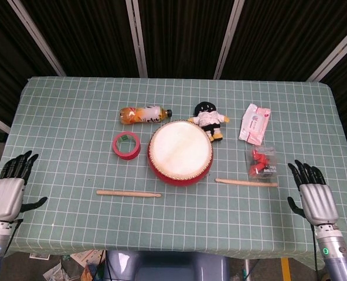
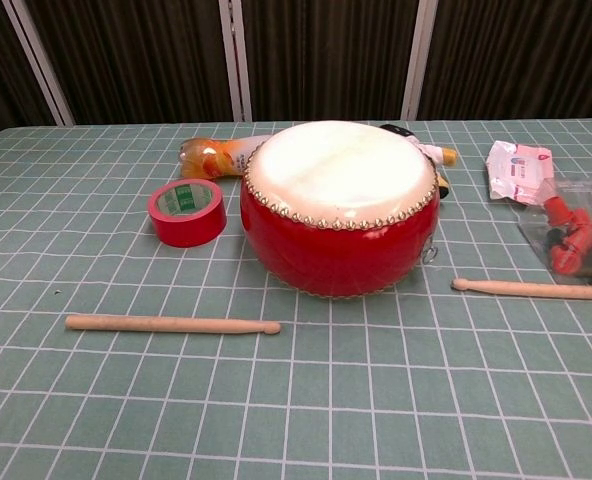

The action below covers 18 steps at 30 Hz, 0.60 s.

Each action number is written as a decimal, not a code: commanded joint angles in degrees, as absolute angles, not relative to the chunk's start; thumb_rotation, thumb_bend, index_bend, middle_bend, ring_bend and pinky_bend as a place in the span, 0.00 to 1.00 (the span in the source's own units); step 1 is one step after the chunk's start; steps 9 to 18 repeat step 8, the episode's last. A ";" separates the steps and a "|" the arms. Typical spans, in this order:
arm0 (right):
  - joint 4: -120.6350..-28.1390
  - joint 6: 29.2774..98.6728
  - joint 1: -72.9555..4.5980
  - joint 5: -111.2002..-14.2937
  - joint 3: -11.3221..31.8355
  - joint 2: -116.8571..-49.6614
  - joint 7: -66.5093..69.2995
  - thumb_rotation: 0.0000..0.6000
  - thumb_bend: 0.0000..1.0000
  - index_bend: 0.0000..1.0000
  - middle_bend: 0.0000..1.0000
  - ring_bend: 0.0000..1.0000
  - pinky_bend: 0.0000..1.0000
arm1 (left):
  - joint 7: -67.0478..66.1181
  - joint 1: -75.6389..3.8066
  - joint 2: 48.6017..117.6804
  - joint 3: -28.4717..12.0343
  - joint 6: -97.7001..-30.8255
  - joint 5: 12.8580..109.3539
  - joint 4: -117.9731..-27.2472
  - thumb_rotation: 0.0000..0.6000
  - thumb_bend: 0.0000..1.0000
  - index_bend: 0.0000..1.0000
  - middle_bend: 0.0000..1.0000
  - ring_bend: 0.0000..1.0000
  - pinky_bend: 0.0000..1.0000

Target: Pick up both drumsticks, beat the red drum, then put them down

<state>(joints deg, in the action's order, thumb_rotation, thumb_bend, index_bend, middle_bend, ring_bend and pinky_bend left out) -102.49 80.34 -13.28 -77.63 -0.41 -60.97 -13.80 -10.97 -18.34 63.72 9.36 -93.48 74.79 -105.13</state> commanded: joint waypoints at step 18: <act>-91.23 92.07 -6.27 -86.35 -0.95 -63.43 -4.65 1.00 0.38 0.00 0.00 0.00 0.04 | -4.62 -10.21 64.24 9.59 -99.97 79.75 -93.58 1.00 0.05 0.00 0.00 0.00 0.06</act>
